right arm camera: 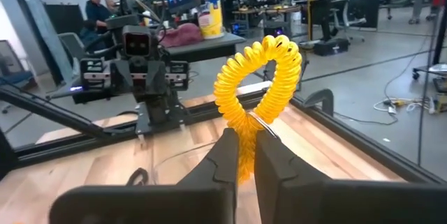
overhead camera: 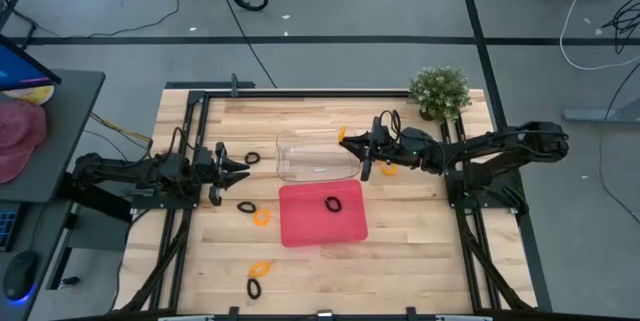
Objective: Sort spring keychains
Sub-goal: Put the yellow spring keychain into the transparent bin
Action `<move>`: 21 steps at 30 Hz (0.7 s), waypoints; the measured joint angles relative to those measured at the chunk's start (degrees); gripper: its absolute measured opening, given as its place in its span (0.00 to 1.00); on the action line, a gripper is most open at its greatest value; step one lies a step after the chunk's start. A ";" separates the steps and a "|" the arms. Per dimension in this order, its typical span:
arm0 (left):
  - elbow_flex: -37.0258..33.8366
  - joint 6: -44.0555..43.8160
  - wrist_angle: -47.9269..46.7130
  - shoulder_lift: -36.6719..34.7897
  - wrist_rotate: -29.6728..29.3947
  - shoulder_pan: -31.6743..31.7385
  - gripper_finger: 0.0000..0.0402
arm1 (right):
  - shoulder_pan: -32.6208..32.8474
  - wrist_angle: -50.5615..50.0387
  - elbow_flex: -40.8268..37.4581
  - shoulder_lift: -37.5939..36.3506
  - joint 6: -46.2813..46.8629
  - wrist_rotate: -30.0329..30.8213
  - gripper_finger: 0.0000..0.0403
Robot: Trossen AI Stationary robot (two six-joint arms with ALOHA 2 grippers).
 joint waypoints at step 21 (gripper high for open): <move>0.00 0.00 0.00 0.00 0.00 0.00 0.26 | 0.00 -1.03 0.00 -0.04 2.39 -0.79 0.16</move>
